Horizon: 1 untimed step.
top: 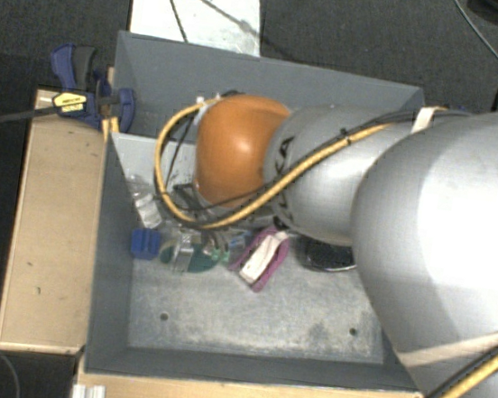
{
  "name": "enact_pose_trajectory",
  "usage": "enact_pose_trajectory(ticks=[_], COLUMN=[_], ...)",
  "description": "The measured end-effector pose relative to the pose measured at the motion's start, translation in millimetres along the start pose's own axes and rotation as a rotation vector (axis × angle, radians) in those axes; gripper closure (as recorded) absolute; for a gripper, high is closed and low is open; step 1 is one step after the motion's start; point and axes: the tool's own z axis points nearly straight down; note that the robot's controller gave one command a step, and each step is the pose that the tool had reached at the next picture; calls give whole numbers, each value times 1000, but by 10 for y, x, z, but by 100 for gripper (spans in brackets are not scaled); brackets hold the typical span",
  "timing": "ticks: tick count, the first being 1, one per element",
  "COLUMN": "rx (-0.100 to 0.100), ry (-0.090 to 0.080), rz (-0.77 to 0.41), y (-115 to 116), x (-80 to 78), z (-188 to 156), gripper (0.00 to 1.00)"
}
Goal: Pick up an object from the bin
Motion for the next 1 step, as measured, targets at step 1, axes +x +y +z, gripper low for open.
enact_pose_trajectory(ticks=[1], rx=[-2], ry=[-5], rz=[-14], y=[135], x=[3], z=[-1443], gripper=[100])
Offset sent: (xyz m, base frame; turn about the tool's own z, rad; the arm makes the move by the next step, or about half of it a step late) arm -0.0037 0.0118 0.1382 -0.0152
